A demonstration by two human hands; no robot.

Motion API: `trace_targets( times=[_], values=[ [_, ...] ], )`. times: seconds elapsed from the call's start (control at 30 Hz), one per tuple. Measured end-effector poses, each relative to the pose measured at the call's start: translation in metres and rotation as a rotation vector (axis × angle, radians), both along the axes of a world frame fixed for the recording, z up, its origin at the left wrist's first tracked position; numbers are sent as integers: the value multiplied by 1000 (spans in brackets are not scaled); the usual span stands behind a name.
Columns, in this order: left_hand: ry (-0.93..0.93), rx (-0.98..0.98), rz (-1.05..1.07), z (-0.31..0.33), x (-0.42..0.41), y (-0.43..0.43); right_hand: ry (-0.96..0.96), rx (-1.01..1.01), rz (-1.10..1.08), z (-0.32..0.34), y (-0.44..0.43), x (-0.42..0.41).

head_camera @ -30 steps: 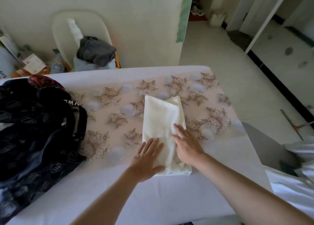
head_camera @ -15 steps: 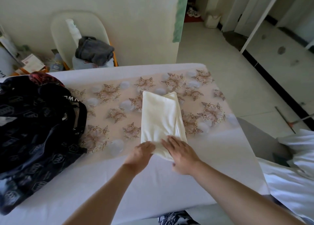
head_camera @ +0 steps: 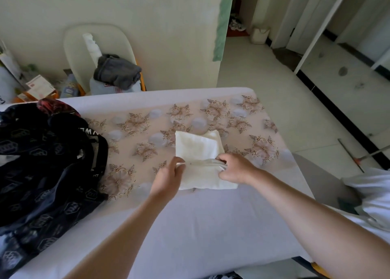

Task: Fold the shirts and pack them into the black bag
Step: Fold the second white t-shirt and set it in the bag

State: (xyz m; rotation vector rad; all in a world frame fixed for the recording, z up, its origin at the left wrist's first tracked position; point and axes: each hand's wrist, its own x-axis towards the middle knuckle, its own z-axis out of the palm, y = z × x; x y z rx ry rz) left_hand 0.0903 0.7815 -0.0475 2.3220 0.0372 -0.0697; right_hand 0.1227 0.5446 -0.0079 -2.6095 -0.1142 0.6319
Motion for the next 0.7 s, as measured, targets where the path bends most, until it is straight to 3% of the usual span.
trace_targets(
  times=[0.1,0.2,0.27,0.3,0.37,0.43,0.5,0.6,0.7],
  values=[
    [13,110,40,-2,16,-6,-117,-91,-1,-6,9,11],
    [-400,349,-54,-9,22,-17,-235,-96,-43,-27,17,23],
    [-609,422,-304,-21,22,-24,-260,-63,-112,-41,16,33],
    [-592,465,-446,-30,22,-26,-279,-52,-121,-46,15,37],
    [-345,597,-599,-47,23,-24,-404,-109,-47,-55,11,42],
    [-116,622,-622,-57,31,-19,-615,-192,75,-61,10,40],
    [-65,609,-603,-62,40,-16,-746,-125,195,-67,10,33],
    [-93,649,-588,-61,52,-14,-560,-128,412,-85,9,22],
    [-179,642,-601,-66,58,-12,-391,-275,452,-99,3,23]
  ],
)
